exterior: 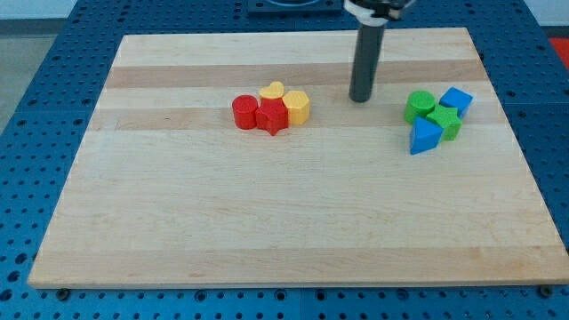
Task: Move the hexagon to the bottom right of the red star
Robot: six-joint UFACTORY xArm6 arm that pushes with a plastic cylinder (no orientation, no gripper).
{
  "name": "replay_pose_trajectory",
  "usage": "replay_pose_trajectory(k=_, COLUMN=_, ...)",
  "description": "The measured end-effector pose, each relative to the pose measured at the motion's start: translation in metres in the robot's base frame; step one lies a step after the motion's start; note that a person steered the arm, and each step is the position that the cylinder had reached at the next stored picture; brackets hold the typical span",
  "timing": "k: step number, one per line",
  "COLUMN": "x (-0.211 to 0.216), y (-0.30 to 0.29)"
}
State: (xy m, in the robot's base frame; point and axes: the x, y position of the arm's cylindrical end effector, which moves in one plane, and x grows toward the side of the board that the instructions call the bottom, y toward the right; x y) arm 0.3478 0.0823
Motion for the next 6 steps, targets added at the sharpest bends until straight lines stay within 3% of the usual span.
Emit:
replay_pose_trajectory(k=4, x=0.000, y=-0.088)
replay_pose_trajectory(k=6, x=0.003, y=-0.089)
